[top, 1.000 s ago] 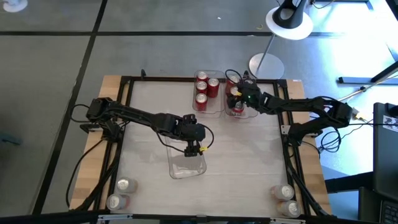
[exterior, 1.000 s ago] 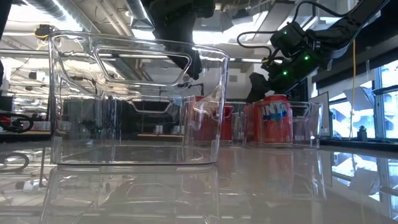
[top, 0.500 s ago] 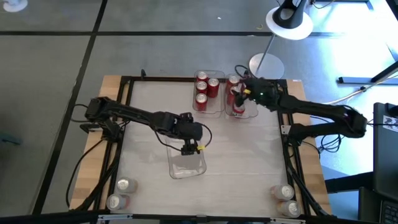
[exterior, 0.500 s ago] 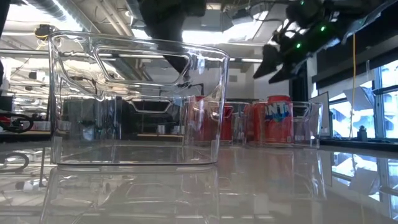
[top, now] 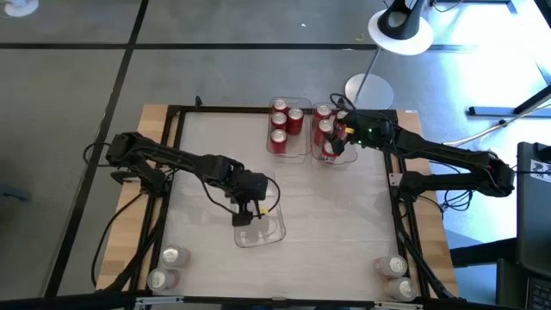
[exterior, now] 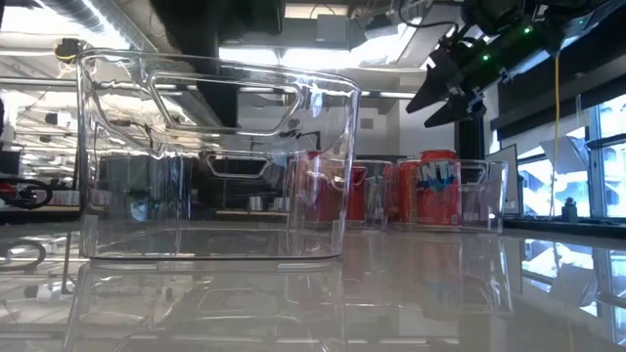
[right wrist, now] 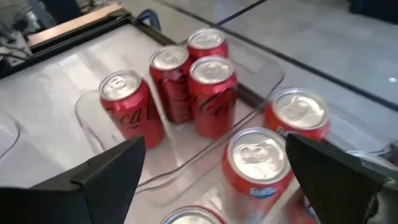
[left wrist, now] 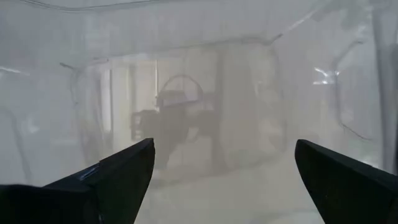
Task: Sort soda cans
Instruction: Move the bottom transparent bin to the top left of the table
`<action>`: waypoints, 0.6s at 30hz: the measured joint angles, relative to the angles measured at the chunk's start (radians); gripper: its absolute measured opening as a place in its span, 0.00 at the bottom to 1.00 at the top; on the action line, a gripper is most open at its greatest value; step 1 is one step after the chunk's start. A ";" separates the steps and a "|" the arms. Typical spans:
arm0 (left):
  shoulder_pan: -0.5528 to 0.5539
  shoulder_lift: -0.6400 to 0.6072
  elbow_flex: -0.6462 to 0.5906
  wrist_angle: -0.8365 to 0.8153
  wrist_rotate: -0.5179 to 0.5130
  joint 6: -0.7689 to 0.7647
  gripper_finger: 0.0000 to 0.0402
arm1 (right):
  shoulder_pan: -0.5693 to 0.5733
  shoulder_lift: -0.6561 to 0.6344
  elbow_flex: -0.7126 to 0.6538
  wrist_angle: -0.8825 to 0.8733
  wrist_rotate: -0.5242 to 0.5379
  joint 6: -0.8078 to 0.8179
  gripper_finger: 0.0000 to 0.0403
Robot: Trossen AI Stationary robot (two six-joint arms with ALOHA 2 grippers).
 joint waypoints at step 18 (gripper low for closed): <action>0.172 0.001 -0.261 0.233 -0.085 -0.016 0.93 | -0.001 0.087 0.000 0.007 0.040 0.004 0.96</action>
